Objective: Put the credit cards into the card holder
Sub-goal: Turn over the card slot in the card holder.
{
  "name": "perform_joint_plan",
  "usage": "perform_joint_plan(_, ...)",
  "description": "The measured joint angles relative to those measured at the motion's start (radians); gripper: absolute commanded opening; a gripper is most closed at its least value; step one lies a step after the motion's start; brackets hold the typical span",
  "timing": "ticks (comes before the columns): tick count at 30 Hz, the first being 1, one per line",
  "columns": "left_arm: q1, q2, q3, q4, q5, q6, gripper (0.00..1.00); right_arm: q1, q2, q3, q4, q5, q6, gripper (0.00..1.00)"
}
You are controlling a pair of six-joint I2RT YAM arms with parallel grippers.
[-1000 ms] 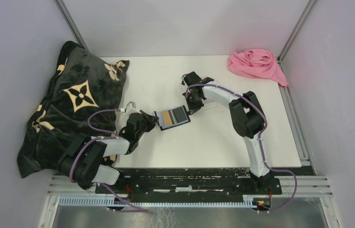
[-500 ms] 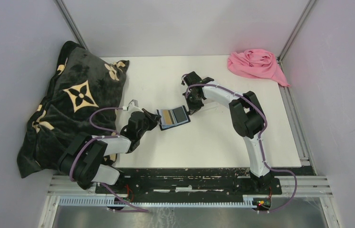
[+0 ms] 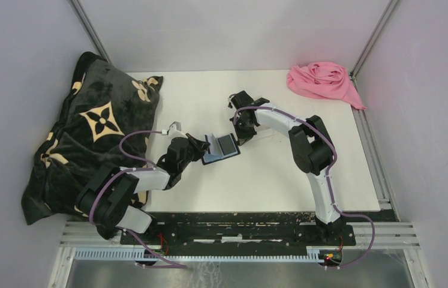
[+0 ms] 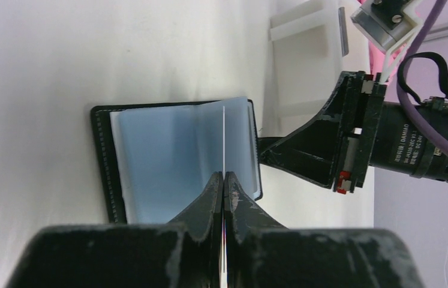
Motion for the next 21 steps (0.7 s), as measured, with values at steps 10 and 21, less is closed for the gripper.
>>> perform_joint_plan(10, -0.048, 0.087, 0.084, 0.009, 0.002, 0.0, 0.03, 0.01, 0.0, 0.0, 0.0, 0.0, 0.0, 0.1)
perform_joint_plan(21, -0.07, 0.144, 0.099, 0.013, -0.002, 0.0, 0.03, 0.007, 0.0, 0.0, -0.008, 0.025, 0.0, 0.1)
